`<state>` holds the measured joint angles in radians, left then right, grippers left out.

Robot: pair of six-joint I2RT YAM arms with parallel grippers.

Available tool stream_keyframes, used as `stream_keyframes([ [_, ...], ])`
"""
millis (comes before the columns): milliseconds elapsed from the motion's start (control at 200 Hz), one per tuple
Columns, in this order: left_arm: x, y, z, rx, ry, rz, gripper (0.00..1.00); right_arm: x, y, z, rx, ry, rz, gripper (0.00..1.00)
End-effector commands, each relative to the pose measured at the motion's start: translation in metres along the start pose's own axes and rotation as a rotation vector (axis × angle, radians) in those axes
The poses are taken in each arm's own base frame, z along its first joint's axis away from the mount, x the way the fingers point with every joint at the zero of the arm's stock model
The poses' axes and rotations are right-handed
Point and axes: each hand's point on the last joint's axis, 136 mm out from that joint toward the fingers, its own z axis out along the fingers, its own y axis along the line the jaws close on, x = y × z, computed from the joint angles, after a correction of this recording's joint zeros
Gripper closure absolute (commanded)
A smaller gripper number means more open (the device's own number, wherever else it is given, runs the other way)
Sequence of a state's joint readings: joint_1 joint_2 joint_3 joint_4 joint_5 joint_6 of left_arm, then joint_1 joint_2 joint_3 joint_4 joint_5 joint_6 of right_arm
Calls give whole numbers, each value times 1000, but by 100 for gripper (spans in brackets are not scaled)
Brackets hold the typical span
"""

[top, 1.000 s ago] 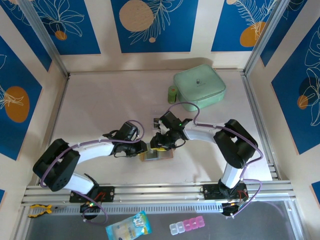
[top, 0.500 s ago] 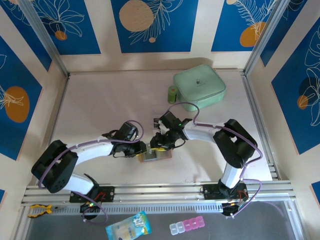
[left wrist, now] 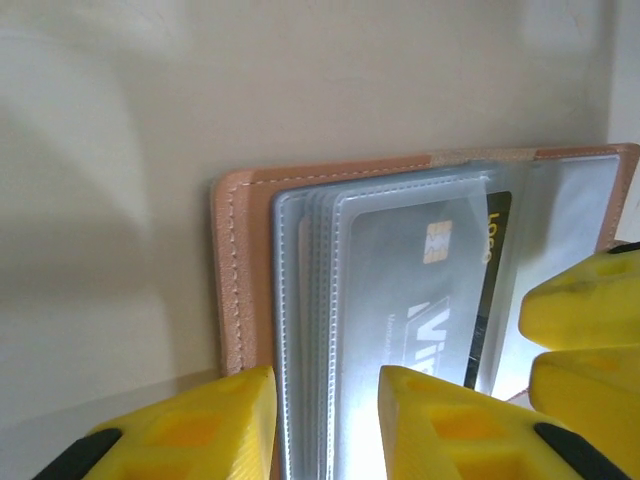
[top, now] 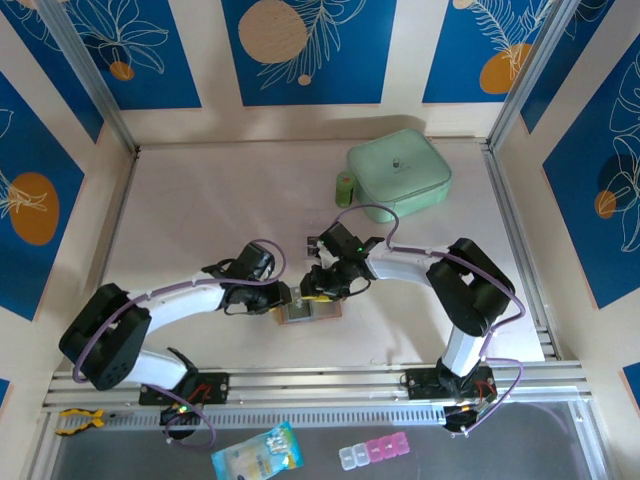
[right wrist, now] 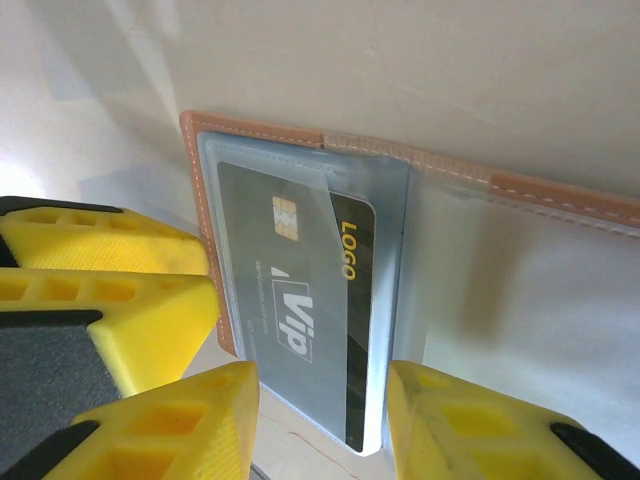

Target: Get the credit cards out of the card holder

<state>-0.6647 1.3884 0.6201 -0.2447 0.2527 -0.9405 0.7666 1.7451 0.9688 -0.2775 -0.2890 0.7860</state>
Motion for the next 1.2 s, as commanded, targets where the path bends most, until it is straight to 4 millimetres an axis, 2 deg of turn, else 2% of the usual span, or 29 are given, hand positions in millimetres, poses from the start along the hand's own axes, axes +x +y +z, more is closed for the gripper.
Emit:
stream_keyframes([
  [0, -3, 5, -4, -38, -10, -4, 67, 1, 9, -1, -15, 16, -12, 61],
  [495, -4, 1, 10, -25, 25, -3, 70, 1, 9, 0, -15, 19, -12, 61],
  [830, -10, -10, -1, -12, -1, 17, 74, 1, 9, -1, -13, 16, -15, 61],
  [1195, -5, 0, 11, -43, 31, 9, 74, 2, 8, -3, -11, 9, -14, 61],
])
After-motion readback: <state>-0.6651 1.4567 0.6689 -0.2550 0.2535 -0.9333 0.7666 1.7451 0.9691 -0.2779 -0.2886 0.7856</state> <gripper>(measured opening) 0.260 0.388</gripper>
